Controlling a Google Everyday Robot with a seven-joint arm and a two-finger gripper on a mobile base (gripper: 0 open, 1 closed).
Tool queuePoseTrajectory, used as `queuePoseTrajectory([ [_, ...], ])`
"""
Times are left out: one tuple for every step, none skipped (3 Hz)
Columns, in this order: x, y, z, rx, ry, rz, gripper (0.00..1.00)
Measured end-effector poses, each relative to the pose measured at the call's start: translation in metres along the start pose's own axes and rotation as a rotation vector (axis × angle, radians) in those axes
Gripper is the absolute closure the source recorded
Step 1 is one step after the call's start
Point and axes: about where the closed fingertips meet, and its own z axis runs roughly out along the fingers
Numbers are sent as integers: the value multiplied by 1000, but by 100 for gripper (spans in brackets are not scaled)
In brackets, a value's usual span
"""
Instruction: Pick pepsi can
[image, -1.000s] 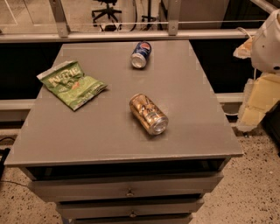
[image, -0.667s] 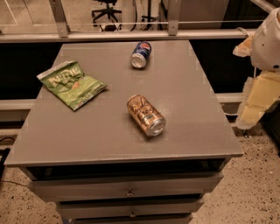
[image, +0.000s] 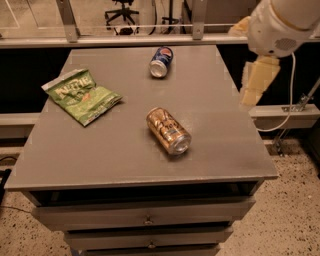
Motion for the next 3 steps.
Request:
queuePoseTrajectory([
  [-23, -52, 40, 25, -52, -166, 0],
  [-23, -52, 40, 25, -52, -166, 0],
  [-23, -66, 61, 20, -32, -251, 0],
])
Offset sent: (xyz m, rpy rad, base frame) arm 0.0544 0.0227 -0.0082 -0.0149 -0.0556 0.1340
